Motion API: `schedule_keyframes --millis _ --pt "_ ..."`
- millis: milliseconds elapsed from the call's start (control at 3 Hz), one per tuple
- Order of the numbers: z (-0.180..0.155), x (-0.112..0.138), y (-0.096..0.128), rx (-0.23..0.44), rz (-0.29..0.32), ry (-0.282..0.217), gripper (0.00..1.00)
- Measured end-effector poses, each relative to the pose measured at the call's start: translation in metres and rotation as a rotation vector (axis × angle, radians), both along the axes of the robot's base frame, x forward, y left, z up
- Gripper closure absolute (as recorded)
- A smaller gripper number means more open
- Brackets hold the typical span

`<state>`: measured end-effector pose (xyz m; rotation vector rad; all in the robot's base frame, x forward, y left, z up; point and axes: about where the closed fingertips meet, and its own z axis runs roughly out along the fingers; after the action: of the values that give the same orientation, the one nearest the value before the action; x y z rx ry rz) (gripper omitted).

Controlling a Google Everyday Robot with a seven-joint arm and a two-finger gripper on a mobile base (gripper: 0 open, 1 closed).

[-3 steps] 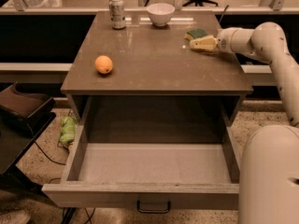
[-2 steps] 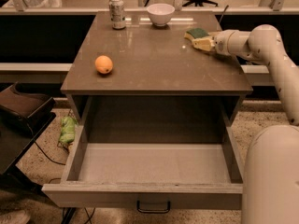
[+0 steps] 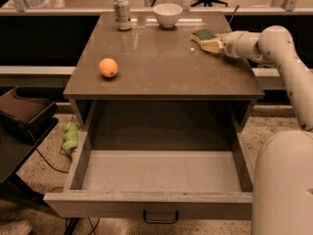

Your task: Move sponge near orange

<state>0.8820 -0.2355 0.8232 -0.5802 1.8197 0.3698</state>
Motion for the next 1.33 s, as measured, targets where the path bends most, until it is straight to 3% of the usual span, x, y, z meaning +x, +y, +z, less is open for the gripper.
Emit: schedule_keyframes --millis 667,1000,1333 --pt "0.046 -0.004 0.016 -0.045 0.064 -0.066 1.0" --pt "0.069 -0.022 0.021 -0.078 0.115 -0.106 1.0" --pt "0.085 -0.057 0.023 -0.114 0.146 -0.149 1.0"
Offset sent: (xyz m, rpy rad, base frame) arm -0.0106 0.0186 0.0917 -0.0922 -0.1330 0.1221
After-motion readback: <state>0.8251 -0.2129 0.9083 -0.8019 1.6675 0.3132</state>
